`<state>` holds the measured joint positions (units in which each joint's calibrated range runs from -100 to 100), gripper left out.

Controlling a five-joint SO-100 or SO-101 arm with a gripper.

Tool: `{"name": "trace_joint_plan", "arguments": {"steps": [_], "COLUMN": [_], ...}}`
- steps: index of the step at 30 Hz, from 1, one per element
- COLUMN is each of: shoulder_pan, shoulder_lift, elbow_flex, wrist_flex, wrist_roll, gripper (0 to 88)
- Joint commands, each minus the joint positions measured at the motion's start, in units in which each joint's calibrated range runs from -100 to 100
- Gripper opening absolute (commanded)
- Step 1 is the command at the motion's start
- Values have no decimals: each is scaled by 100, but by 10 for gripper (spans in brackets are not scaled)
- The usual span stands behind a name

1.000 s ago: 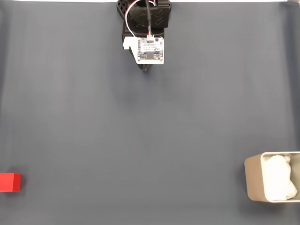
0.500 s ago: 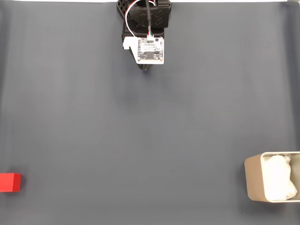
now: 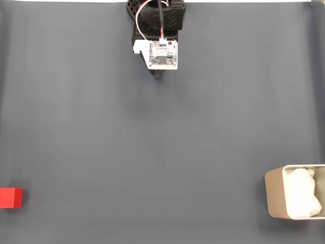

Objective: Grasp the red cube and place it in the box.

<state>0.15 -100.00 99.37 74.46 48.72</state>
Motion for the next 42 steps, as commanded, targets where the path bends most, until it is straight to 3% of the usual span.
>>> {"name": "trace_joint_plan", "arguments": {"steps": [1, 8, 15, 26, 42], "shoulder_pan": [127, 127, 56, 77, 667], "shoulder_lift": [26, 719, 2374, 4411, 6170], "elbow_flex": [45, -803, -2902, -5822, -8176], "wrist_flex": [-430, -2192, -2823, -2061, -1282], "wrist_roll": [59, 161, 205, 274, 244], "gripper": [0, 0, 0, 0, 0]}}
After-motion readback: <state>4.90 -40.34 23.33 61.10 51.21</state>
